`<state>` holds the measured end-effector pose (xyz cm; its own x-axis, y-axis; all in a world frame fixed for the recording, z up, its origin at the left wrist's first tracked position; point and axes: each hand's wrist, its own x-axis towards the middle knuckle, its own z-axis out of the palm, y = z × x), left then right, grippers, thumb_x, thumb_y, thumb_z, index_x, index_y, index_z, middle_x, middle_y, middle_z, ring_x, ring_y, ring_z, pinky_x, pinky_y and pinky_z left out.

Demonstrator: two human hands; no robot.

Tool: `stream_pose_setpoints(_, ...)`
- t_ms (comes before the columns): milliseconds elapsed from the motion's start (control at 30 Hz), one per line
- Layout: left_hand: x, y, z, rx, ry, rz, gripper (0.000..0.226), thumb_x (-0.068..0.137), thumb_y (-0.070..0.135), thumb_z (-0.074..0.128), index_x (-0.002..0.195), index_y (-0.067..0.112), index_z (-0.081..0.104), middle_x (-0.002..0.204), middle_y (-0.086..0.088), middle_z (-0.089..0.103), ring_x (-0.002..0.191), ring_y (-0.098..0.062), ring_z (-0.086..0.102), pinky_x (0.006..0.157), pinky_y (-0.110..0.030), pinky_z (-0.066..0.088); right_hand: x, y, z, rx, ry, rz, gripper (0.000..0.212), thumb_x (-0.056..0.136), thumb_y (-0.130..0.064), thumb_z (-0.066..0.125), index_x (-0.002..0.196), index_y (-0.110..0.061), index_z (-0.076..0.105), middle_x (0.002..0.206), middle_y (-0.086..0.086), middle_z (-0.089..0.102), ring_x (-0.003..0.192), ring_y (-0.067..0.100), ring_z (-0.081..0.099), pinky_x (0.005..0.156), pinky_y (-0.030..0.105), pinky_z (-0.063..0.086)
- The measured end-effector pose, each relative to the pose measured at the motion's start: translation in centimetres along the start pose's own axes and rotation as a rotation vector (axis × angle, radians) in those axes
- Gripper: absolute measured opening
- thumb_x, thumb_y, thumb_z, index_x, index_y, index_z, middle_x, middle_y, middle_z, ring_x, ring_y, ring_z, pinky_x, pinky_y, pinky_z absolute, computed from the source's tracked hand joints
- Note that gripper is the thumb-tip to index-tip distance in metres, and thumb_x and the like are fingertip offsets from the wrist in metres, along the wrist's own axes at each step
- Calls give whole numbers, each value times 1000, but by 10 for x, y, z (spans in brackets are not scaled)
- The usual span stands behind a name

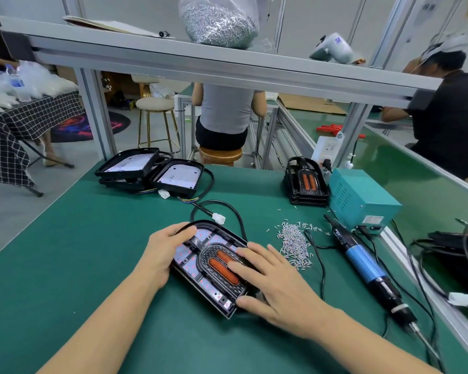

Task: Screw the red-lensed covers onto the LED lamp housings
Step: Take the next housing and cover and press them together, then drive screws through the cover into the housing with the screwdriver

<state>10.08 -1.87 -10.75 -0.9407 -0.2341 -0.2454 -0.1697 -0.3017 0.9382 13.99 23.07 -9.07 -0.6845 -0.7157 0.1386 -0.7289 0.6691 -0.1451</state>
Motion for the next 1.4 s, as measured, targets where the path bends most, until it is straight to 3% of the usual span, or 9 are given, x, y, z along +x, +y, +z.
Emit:
stream_pose_setpoints(133,-1,-5,6,-8,72,97,11,84,8,68,93,14,71,88,-2,75,76,-12,70,71,-25,53,2,-2,2,8,32,15,59,97,-60,36,151,-36,32,159,-9,22,149,8,5,115,25,-16)
stream_pose_setpoints(300,-3,-14,3,882,214,387,26,97,30,50,115,18,65,108,-7,67,98,-26,56,85,-33,40,3,-7,5,21,37,29,57,99,-56,38,151,-36,29,160,-9,20,149,7,0,115,27,-17)
stream_pose_setpoints(500,-3,-7,5,997,155,343,31,99,29,44,122,15,61,120,-9,64,110,-31,54,92,-38,39,-7,-1,-9,156,129,63,54,99,-46,46,148,-25,39,153,-5,35,143,10,20,119,29,0)
stream_pose_setpoints(600,-5,1,10,1061,210,387,30,96,28,50,120,14,62,122,-10,63,110,-31,55,95,-41,38,-26,24,-22,151,337,273,44,96,-23,56,138,-14,52,138,4,52,129,19,43,108,8,13)
stream_pose_setpoints(700,-9,18,26,1136,260,572,26,91,23,60,114,13,67,115,-8,67,104,-32,57,92,-42,37,-47,63,-35,125,357,647,46,96,-15,56,142,-13,46,139,5,47,128,22,43,104,20,30)
stream_pose_setpoints(800,-19,30,60,1109,130,732,15,84,19,67,98,19,73,98,2,72,97,-25,59,89,-37,41,-67,95,-40,20,251,951,50,97,-22,55,143,-9,40,138,10,43,126,27,42,100,35,39)
stream_pose_setpoints(933,-22,36,113,1266,-130,694,12,84,24,63,88,28,74,91,8,72,96,-18,60,94,-35,39,-80,113,-36,-48,82,1115,43,95,-34,56,128,-8,45,128,11,47,114,29,47,82,32,42)
stream_pose_setpoints(1133,-28,12,174,1719,-416,605,16,83,13,58,81,25,69,92,5,73,90,-18,62,83,-35,24,-80,121,-21,18,72,1152,40,94,-37,56,124,-13,44,109,2,48,95,22,49,72,31,42)
stream_pose_setpoints(1400,-29,-7,187,1913,-445,595,31,79,2,57,60,19,39,60,3,42,71,-24,47,94,-38,27,-84,121,-13,-27,159,1131,40,94,-42,54,124,-17,45,98,-4,43,89,19,45,64,31,38)
